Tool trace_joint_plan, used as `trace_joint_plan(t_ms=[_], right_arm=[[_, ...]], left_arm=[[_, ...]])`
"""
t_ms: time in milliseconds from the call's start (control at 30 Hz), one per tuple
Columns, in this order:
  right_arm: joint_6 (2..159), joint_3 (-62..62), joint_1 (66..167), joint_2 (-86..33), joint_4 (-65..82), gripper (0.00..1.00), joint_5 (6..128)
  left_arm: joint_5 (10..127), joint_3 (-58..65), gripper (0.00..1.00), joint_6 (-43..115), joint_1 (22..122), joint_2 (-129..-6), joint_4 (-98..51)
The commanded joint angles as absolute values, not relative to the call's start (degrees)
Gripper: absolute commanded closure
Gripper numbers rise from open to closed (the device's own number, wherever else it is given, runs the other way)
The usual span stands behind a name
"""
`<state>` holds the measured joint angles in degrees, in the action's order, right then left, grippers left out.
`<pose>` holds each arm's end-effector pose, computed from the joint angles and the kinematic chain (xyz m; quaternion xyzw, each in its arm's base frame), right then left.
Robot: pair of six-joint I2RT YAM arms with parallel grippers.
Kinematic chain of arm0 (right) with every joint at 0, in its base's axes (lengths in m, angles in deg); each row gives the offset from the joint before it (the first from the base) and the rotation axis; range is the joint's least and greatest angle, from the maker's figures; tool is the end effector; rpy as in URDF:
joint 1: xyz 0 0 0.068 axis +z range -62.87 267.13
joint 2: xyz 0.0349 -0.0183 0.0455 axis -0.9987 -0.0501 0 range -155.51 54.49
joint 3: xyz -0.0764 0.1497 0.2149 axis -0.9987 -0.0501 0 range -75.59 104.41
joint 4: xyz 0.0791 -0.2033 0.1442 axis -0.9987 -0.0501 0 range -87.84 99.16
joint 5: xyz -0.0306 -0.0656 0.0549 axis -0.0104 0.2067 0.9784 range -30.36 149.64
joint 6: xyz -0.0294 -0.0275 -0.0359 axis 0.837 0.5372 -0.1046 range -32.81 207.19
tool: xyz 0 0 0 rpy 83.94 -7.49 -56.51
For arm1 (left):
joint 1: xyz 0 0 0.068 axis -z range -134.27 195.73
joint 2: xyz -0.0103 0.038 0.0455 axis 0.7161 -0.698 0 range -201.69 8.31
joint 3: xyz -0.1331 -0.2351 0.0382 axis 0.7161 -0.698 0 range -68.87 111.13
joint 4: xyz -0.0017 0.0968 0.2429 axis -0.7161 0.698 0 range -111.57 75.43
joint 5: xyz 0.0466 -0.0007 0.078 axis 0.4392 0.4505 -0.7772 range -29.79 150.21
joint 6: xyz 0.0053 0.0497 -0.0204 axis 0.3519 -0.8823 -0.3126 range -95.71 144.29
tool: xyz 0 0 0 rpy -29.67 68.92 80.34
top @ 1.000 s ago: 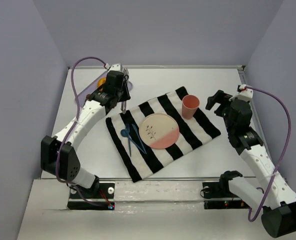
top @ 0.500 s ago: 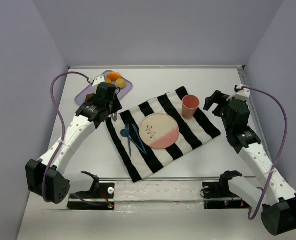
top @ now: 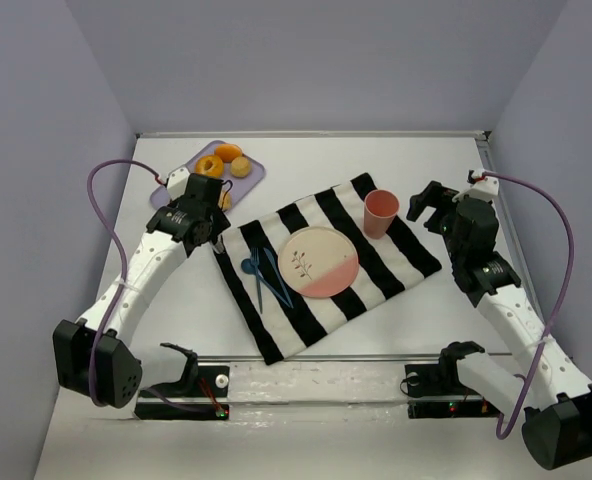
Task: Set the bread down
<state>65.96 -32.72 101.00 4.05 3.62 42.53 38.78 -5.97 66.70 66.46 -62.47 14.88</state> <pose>0.2043 0.0398 0.3197 0.1419 0.7670 0.0744 0.6213 0.2484 -0.0801 0.3138 -0.2412 0.8758 -0.0536 0.4146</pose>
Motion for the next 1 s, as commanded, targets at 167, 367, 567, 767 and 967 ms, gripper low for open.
trace_joint_plan(t_ms=[167, 367, 567, 767, 967], right_arm=[[66.7, -32.7, 100.7, 3.7, 6.9, 0.00, 40.6], [67.0, -32.4, 100.7, 3.3, 7.0, 0.00, 40.4], [67.0, -32.4, 100.7, 2.7, 7.0, 0.00, 40.3], [67.2, -32.3, 100.7, 2.7, 7.0, 0.00, 39.9], [67.0, -32.7, 100.7, 3.8, 7.0, 0.00, 40.1]], left_arm=[[42.8, -5.8, 0.41, 64.7, 62.2, -65.9, 7.8], [45.5, -6.0, 0.43, 63.7, 60.1, -68.0, 5.2], [46.5, -5.1, 0.47, 62.8, 58.1, -70.6, 4.6], [48.4, -4.1, 0.61, 62.3, 57.7, -71.8, 3.8], [50.6, -4.6, 0.78, 61.8, 57.8, -67.7, 4.4]])
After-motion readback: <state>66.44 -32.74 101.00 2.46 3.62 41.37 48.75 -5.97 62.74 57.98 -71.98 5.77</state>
